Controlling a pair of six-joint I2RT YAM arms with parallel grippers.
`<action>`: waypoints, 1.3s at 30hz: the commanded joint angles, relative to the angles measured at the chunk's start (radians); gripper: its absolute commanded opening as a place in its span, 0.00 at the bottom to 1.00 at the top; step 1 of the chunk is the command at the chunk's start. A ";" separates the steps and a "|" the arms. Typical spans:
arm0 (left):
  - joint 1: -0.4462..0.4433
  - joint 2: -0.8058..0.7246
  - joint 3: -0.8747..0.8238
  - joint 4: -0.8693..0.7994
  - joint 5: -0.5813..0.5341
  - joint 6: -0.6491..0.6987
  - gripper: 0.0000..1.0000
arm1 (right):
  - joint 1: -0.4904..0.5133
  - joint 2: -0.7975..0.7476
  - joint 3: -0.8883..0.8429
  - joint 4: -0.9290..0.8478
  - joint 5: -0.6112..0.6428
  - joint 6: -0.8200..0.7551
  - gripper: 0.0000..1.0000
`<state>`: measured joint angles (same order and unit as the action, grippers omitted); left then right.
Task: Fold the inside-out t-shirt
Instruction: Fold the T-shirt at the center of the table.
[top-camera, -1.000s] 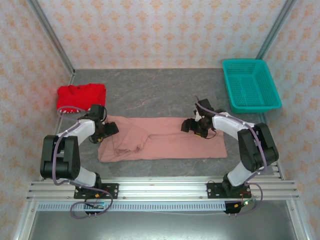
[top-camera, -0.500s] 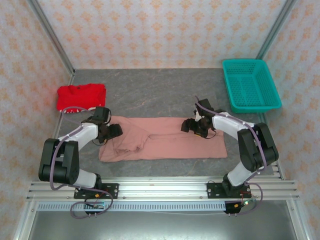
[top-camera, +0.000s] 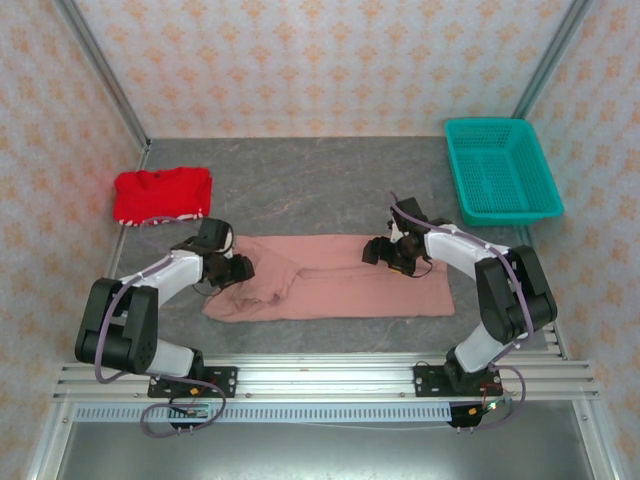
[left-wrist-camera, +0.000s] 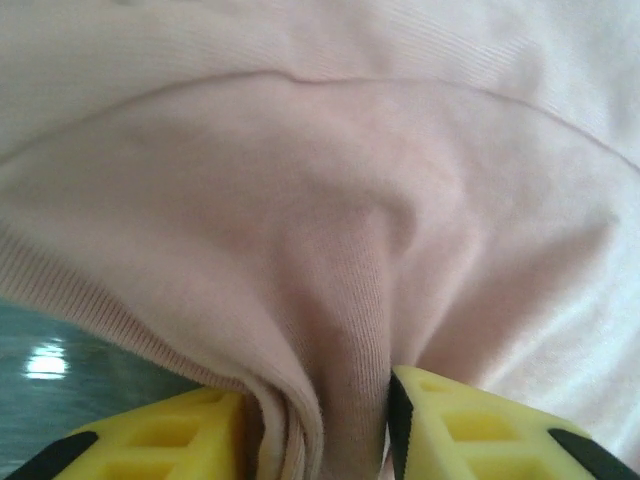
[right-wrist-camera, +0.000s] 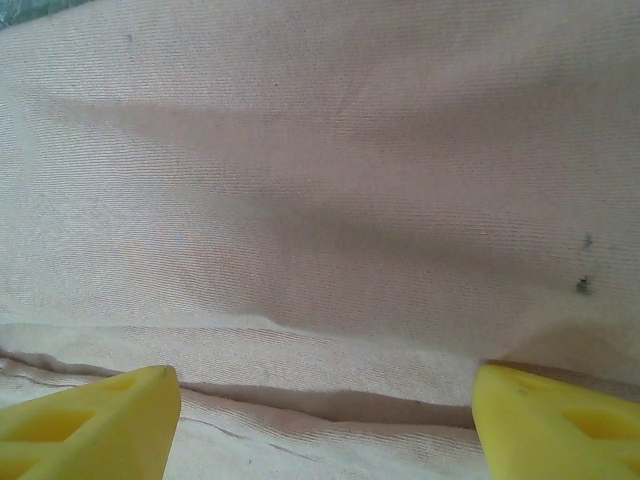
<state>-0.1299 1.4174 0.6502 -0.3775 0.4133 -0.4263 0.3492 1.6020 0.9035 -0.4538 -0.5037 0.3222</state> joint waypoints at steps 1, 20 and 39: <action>-0.020 0.022 -0.013 -0.014 0.093 -0.006 0.33 | 0.005 0.012 0.022 0.012 -0.004 0.014 0.77; 0.000 -0.109 0.123 -0.280 -0.344 -0.054 0.00 | 0.006 -0.035 0.056 -0.085 0.100 -0.042 0.77; -0.008 -0.147 0.538 -0.767 -0.848 0.121 0.00 | -0.024 -0.057 0.134 -0.175 0.179 -0.095 0.77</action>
<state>-0.1249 1.2835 1.1152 -1.0031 -0.2695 -0.3672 0.3367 1.5787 1.0103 -0.5896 -0.3580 0.2420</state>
